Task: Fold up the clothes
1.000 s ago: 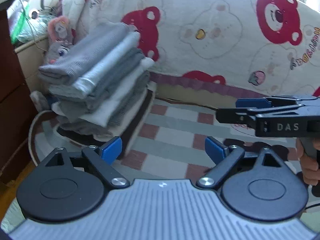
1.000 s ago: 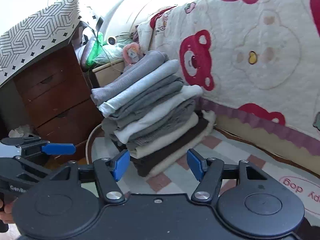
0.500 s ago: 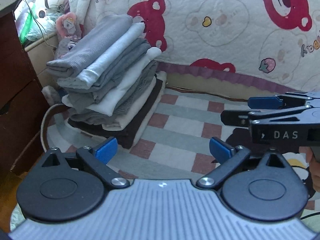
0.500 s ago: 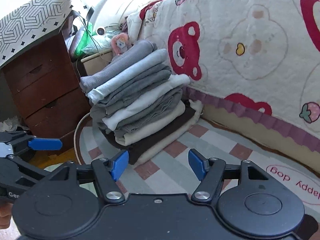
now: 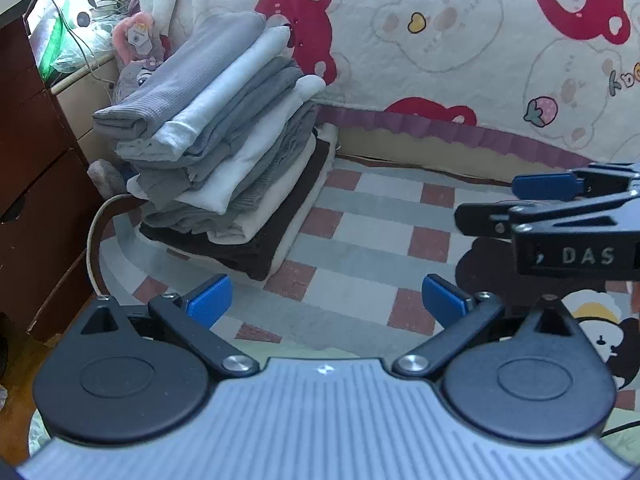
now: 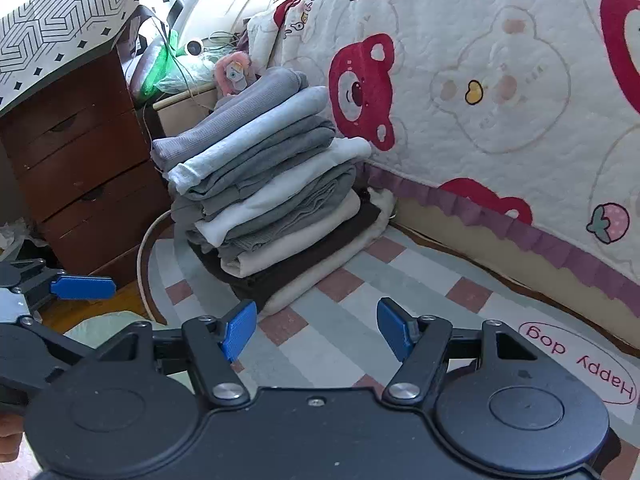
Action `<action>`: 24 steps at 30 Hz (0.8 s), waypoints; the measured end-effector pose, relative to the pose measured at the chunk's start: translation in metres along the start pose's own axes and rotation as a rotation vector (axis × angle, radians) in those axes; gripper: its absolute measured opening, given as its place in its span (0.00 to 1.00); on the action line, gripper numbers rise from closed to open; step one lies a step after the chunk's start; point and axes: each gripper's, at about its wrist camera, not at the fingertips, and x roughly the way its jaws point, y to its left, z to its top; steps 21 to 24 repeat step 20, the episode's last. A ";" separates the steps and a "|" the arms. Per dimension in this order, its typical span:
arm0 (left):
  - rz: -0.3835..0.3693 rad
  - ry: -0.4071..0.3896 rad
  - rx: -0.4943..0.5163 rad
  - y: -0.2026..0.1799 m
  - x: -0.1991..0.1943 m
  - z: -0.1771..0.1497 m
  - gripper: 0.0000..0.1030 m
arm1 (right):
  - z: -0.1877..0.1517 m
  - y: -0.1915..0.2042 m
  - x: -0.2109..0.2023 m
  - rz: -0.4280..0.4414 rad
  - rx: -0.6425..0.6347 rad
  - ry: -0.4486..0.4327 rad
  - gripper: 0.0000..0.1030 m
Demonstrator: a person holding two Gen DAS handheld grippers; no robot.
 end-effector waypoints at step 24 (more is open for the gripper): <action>0.002 0.023 0.038 -0.023 0.009 -0.009 1.00 | -0.003 0.003 -0.010 0.074 0.044 0.027 0.70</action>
